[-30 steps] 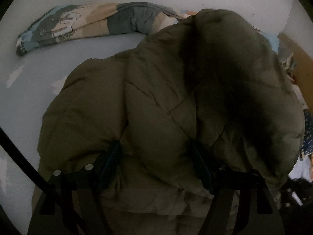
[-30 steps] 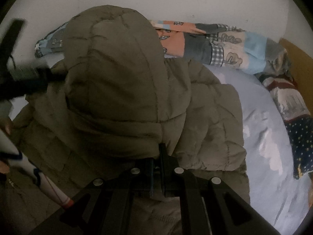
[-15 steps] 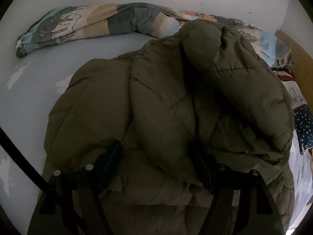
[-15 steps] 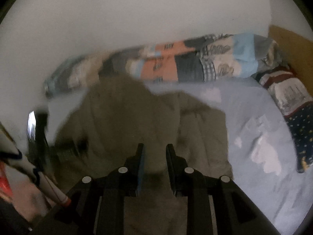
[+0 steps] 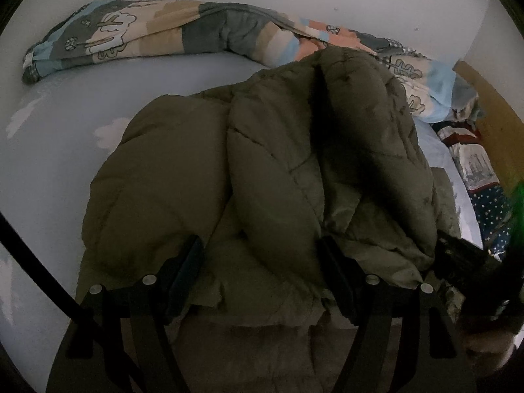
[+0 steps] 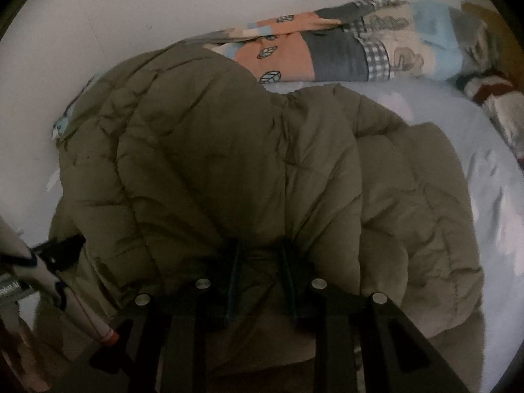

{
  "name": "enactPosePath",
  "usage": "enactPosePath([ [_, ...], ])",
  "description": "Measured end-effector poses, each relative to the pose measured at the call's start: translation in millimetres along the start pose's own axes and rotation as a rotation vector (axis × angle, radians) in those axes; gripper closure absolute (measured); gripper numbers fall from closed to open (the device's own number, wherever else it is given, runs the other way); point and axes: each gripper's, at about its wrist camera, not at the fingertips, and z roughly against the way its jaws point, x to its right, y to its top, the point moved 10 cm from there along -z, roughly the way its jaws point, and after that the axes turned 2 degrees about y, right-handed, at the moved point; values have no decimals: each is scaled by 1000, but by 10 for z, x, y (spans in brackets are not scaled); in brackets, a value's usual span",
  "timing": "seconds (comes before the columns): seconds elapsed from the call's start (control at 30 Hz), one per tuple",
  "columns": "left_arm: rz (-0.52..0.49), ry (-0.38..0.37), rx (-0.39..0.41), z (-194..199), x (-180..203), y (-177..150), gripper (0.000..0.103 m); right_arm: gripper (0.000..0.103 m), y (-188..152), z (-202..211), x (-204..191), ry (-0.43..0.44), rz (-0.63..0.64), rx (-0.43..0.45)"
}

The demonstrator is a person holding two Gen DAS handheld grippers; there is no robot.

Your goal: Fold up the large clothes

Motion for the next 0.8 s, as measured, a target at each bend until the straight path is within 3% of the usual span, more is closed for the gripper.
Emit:
enactPosePath([
  [0.1,32,-23,13,84,-46,44,30,77,65,154,-48,-9,9,-6],
  [0.27,95,-51,23,173,-155,93,31,77,402,629,-193,13,15,120],
  [0.43,114,-33,38,229,-235,112,31,77,667,708,-502,88,22,177],
  [0.6,129,-23,52,281,-328,150,31,77,663,302,-859,144,33,125],
  [0.73,137,-9,44,278,-389,150,31,77,362,-158,-909,111,44,1],
  [0.8,141,-12,40,287,-398,142,31,77,221,-319,-896,81,70,-21],
])
